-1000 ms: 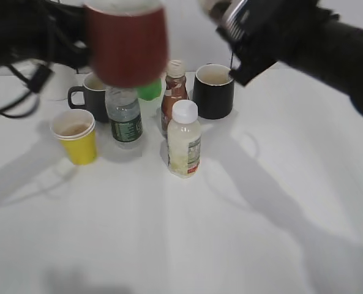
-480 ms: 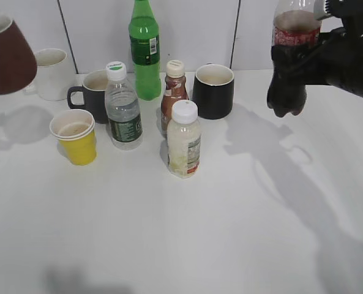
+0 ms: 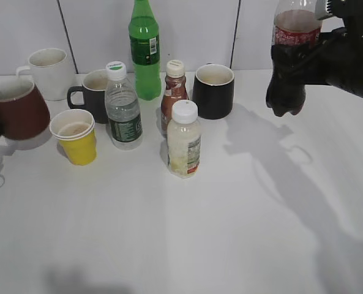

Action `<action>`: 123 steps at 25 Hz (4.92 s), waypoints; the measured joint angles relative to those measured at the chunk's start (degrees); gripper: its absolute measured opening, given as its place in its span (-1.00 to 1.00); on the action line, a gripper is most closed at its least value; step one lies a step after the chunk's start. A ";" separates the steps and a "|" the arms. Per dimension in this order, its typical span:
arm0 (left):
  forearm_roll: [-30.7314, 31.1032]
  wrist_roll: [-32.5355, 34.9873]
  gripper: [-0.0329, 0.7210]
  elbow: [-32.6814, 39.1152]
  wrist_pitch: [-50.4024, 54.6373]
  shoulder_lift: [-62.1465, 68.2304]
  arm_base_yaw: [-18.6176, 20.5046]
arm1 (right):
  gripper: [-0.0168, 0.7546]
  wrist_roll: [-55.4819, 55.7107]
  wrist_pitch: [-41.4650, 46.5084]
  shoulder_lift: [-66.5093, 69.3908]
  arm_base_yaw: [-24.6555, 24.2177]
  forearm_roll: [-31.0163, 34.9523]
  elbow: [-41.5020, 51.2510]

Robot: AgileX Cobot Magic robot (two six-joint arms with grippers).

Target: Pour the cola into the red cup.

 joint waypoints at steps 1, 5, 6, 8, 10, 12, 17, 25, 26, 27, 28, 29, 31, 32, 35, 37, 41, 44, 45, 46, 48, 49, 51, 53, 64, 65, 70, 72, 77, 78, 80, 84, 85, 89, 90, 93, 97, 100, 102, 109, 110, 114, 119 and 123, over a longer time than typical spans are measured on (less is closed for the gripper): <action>-0.35 0.15 -0.78 -0.63 0.00 1.49 0.00 | 0.31 0.00 0.00 0.00 0.00 0.00 0.00; -0.57 0.26 -0.78 -3.15 -0.11 6.14 0.00 | 0.31 0.24 0.00 0.00 0.00 0.00 0.00; -0.57 0.26 -0.78 -3.70 -0.13 6.90 0.00 | 0.31 0.46 0.00 0.00 0.00 0.00 0.00; -0.51 0.22 -0.78 -4.59 -1.17 7.91 0.00 | 0.31 1.22 0.00 0.00 0.00 0.00 0.00; -0.51 0.22 -0.78 -4.95 -1.89 8.61 0.00 | 0.31 1.65 0.00 0.00 0.00 0.00 0.00; -0.51 0.18 -0.78 -5.10 -2.27 8.87 0.00 | 0.31 1.80 -0.05 0.00 0.00 0.00 0.00; 0.63 0.18 -0.75 -5.17 -2.27 8.87 0.00 | 0.31 1.99 -0.05 0.00 0.00 -0.01 0.00; 2.20 0.11 -0.67 -5.17 -2.73 8.87 0.00 | 0.31 1.99 -0.05 0.00 0.00 -0.06 0.00; 2.26 -0.05 -0.65 -5.17 -2.73 8.87 0.00 | 0.31 1.99 -0.05 0.00 0.00 -0.12 0.00; 2.26 -0.09 -0.64 -5.17 -2.73 8.87 0.00 | 0.31 1.99 -0.05 0.00 0.00 -0.12 0.00; 2.26 -0.17 -0.62 -5.02 -2.78 8.87 0.00 | 0.31 1.99 -0.05 0.00 0.00 -0.16 0.00; 2.15 -0.22 -0.61 -4.59 -3.09 8.87 0.00 | 0.31 2.05 -0.05 0.00 0.00 -0.16 0.00; 2.03 -0.28 -0.58 -3.57 -3.81 8.87 0.00 | 0.31 2.05 -0.05 0.00 0.00 -0.16 0.00; 2.03 -0.33 -0.57 -3.08 -3.97 8.87 0.00 | 0.31 2.05 -0.05 0.00 0.00 -0.16 0.00; 1.96 -0.48 -0.51 -1.48 -4.18 8.81 0.00 | 0.31 2.11 -0.05 0.00 0.00 -0.18 0.00; 1.96 -0.48 -0.43 -0.46 -4.33 8.23 0.00 | 0.31 2.11 -0.05 0.00 0.00 -0.18 0.00; 1.96 -0.48 -0.32 0.98 -4.27 6.37 0.00 | 0.31 2.11 0.06 0.00 0.00 -0.18 0.00; 1.84 -0.48 -0.28 2.51 -4.35 4.82 0.00 | 0.31 2.11 0.06 0.00 0.00 -0.18 0.00; 1.72 -0.48 -0.26 3.09 -4.42 4.25 0.00 | 0.31 2.11 0.06 0.00 0.00 -0.18 0.00; 1.63 -0.48 -0.25 3.92 -4.42 3.81 0.00 | 0.31 2.17 0.06 0.00 0.00 -0.18 0.00; 0.97 -0.51 -0.22 5.85 -4.36 2.58 0.00 | 0.31 2.22 0.06 0.00 0.00 0.52 0.00; 0.67 -0.51 -0.21 6.75 -4.36 1.74 0.00 | 0.31 2.28 -0.22 0.25 0.00 1.47 0.00; 0.30 -0.51 -0.21 9.13 -4.36 -0.59 0.00 | 0.31 2.35 -2.71 1.81 0.00 4.79 0.00; 0.17 -0.51 -0.21 12.00 -4.31 -3.43 0.00 | 0.31 2.73 -6.47 4.45 0.00 7.63 0.00; 0.23 -0.56 -0.21 24.99 -4.32 -23.08 0.00 | 0.12 3.41 -21.97 18.45 -0.11 10.75 0.00; 0.29 -0.58 -0.21 25.40 -4.32 -24.32 0.00 | 0.12 3.41 -22.12 19.00 -0.11 10.74 0.00; 0.55 -2.77 -0.21 26.04 -4.37 -28.53 0.00 | 0.12 3.41 -21.99 19.84 -0.11 10.79 0.00; 1.04 -3.29 -0.21 26.04 -4.43 -29.84 0.00 | 0.12 2.84 -21.87 19.84 -0.11 10.79 0.00; 3.11 -3.75 -0.21 26.04 -4.43 -33.01 0.00 | 0.12 1.97 -21.28 21.14 -0.11 10.79 0.00; 3.18 -3.82 -0.21 26.07 -4.43 -33.70 0.00 | 0.12 1.92 -21.38 21.77 -0.11 10.79 0.00; 3.51 -3.93 -0.21 26.07 -4.43 -35.08 0.00 | 0.12 1.92 -21.91 22.84 -0.11 10.79 0.00; 3.81 -4.08 -0.21 26.07 -3.87 -37.38 0.00 | 0.12 1.81 -23.41 23.66 -0.11 10.79 0.00; 3.81 -4.21 -0.21 26.07 -3.79 -37.83 0.00 | 0.12 1.81 -23.41 23.66 -0.11 10.79 0.00; 3.87 -5.01 -0.21 26.07 -3.01 -39.47 0.00 | 0.13 1.81 -23.41 23.66 -0.11 10.73 0.00; 3.94 -5.06 -0.21 26.11 -2.29 -39.94 0.00 | 0.18 1.81 -23.48 23.66 -0.11 10.60 0.00; 4.01 -6.13 -0.21 26.11 0.89 -41.71 0.00 | 0.50 1.75 -23.09 23.29 -0.11 9.84 0.00; 4.01 -7.97 -0.21 25.74 7.41 -45.93 0.00 | 0.68 1.68 -21.53 18.28 -0.11 8.71 -0.28; 4.04 -12.93 -0.22 22.68 17.76 -50.84 0.00 | 0.69 1.47 -15.55 11.98 -0.11 7.20 -1.55; 4.77 -16.47 -0.22 19.77 26.76 -54.67 0.00 | 0.69 1.47 -9.83 6.83 -0.11 5.58 -2.87; 3.81 -22.18 -0.22 6.49 70.44 -70.55 -5.02 | 0.64 1.30 20.21 -11.75 0.65 3.11 -6.53; 3.81 -22.26 -0.22 5.32 75.03 -72.64 -6.03 | 0.64 1.30 25.08 -14.27 1.10 3.07 -6.53; 1.58 -22.36 -0.22 2.08 92.30 -82.10 -10.88 | 0.59 1.30 42.77 -22.86 3.71 3.68 -6.53; -2.12 -22.30 -0.22 1.68 107.91 -91.18 -14.37 | 0.58 1.30 62.38 -34.80 5.02 5.44 -6.47; -5.49 -18.00 -0.22 1.68 119.57 -96.78 -14.65 | 0.58 1.30 76.69 -45.81 5.02 6.63 -3.57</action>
